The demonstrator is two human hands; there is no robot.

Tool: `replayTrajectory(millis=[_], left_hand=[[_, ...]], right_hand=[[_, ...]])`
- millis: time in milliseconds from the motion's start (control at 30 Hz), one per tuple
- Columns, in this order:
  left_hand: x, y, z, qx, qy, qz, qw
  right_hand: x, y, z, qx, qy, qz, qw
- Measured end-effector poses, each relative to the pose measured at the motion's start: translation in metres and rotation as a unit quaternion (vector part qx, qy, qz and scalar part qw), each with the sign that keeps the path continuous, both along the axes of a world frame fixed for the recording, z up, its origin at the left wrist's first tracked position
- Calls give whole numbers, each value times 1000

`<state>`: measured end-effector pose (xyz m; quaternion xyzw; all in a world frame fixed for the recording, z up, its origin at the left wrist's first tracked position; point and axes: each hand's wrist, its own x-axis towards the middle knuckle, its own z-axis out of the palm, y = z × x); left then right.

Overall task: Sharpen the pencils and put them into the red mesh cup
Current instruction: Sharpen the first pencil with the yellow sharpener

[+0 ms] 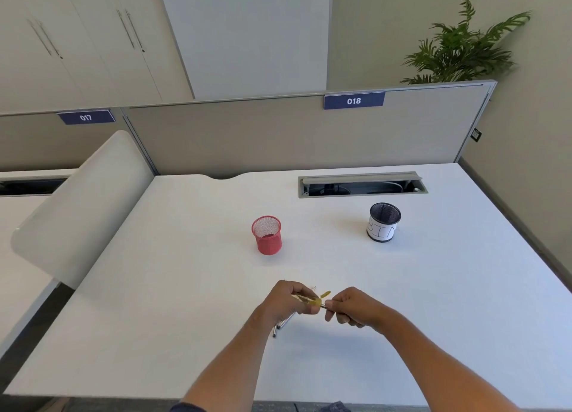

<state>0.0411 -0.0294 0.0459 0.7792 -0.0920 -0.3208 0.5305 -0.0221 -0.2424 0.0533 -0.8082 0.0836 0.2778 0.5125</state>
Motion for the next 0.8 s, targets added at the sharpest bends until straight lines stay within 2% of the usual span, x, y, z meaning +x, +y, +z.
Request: replayTrajectory(millis=[167, 333, 600, 700, 800], left_hand=[[-4, -4, -2, -1, -1, 11, 1000], [-4, -4, -5, 4, 24, 62, 998], [-5, -5, -9, 11, 56, 90, 994], [-5, -6, -11, 5, 58, 100, 993], [-6, -4, -13, -3, 62, 103, 993]], right_hand=[[-4, -5, 0, 19, -7, -3, 1000], [-5, -21, -6, 80, -16, -57, 995], [-9, -25, -21, 97, -18, -108, 989], [-8, -26, -25, 77, -47, -161, 983], [-5, -35, -32, -23, -89, -245, 965]])
